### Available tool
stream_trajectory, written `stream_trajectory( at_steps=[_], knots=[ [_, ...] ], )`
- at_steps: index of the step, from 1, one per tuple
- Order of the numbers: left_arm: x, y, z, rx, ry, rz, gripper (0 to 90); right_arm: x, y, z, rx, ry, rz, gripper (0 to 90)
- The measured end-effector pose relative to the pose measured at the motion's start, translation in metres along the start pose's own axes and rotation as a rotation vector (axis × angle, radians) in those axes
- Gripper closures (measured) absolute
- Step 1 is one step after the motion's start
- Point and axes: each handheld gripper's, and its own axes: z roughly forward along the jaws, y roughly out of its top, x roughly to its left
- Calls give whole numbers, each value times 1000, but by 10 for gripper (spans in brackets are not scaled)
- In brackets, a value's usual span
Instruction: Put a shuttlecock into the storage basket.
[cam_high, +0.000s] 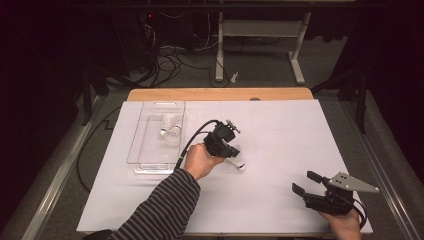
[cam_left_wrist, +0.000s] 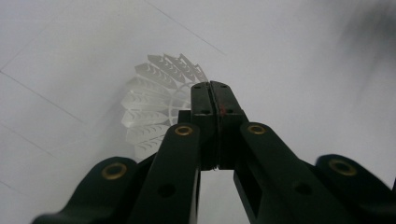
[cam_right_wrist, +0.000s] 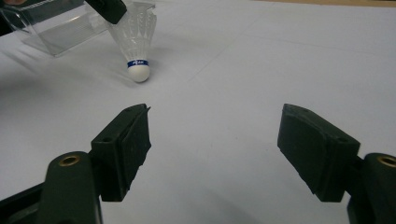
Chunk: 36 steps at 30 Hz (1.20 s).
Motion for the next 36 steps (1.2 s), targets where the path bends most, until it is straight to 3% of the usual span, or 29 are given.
stream_trajectory(
  at_steps=[36],
  knots=[
    [1,-29,-45,-51,30,-10,894,1,0,0,4,-1,-2,261]
  ],
)
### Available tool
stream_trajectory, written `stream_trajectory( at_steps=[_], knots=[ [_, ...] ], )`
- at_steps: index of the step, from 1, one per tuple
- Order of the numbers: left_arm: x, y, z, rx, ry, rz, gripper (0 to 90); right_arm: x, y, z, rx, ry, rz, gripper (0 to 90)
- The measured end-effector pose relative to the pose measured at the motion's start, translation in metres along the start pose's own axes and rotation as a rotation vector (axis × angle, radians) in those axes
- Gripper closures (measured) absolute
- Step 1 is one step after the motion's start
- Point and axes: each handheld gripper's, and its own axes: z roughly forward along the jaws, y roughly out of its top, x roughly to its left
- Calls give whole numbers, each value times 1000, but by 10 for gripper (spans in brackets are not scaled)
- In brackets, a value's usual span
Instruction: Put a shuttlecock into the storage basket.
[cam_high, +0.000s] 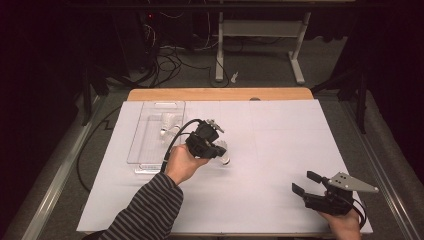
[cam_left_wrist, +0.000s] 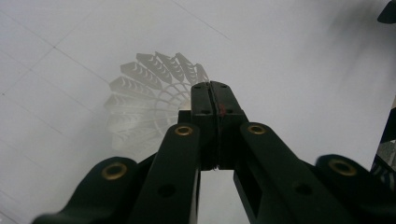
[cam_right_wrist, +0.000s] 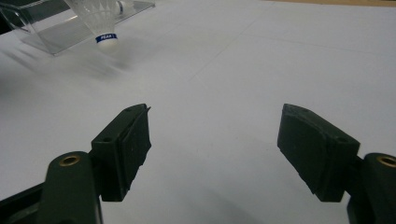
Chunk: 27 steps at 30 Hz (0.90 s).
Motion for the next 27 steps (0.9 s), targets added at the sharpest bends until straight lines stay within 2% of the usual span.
stream_trajectory(
  at_steps=[27],
  knots=[
    [8,-13,-20,-34,9,-44,894,0,0,0,1,-1,0,261]
  ],
)
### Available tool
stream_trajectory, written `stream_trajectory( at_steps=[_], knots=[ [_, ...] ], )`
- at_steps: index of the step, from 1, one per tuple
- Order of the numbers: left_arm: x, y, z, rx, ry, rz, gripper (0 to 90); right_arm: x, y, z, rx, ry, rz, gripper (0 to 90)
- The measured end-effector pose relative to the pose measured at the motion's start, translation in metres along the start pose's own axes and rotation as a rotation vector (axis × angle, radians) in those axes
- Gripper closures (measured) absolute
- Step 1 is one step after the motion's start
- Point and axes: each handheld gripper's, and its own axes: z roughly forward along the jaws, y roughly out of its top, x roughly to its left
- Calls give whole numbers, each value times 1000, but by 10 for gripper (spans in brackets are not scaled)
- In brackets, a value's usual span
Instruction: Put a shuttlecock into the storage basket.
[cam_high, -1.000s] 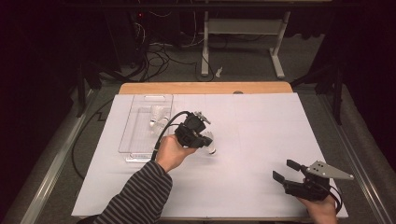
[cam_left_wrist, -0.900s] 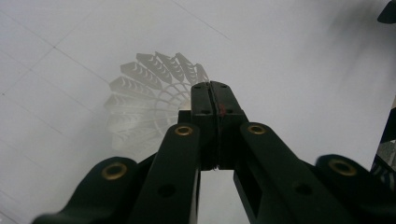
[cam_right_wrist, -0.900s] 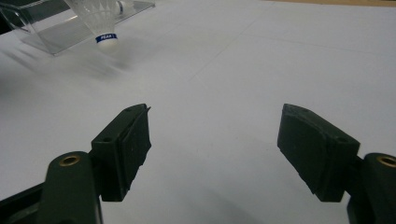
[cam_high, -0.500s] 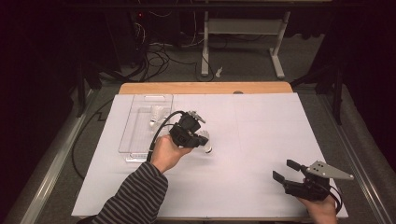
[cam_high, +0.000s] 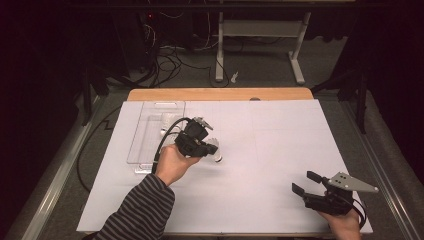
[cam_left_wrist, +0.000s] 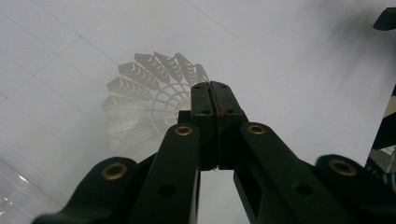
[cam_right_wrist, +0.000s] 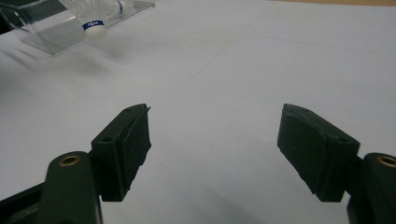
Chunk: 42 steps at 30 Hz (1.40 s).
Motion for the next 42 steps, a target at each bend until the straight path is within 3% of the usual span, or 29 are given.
stream_trajectory(
  at_steps=[42],
  knots=[
    [15,-15,-29,-58,50,-55,893,0,0,0,1,-1,-1,261]
  ],
)
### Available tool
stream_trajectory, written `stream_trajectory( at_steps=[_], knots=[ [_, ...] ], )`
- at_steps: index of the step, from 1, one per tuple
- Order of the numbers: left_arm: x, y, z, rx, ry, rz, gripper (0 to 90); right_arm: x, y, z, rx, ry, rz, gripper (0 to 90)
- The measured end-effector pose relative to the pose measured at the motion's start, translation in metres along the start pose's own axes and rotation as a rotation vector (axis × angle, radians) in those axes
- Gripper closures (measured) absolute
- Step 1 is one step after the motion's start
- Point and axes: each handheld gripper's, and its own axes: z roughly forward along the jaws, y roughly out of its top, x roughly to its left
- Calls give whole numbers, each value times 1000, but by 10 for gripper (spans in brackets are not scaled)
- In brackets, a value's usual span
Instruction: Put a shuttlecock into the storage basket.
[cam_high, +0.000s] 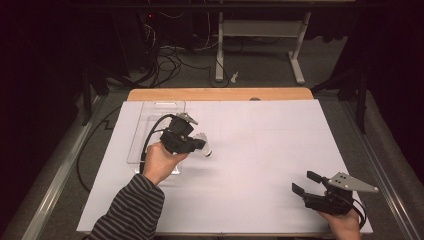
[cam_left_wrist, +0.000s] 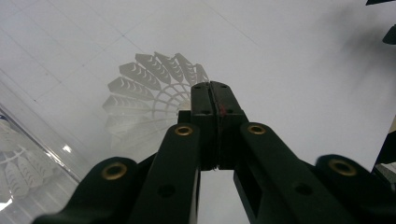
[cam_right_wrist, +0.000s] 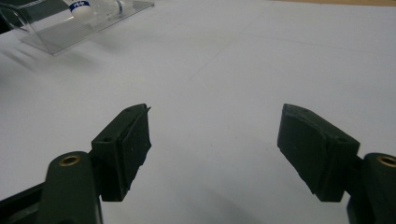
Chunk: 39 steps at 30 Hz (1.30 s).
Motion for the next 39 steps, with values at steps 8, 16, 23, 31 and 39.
stream_trajectory(
  at_steps=[8,16,23,31,39],
  knots=[
    [3,-1,-7,-10,13,-2,894,0,0,0,0,-1,0,261],
    [6,-4,-11,-25,21,-17,893,0,0,0,1,-1,0,262],
    [9,-6,-16,-31,29,-20,894,0,0,0,1,-1,1,262],
    [13,-10,-21,-41,37,-34,894,0,0,0,0,-1,0,262],
    [15,-14,-26,-51,44,-42,894,0,0,0,-1,-1,3,262]
  ],
)
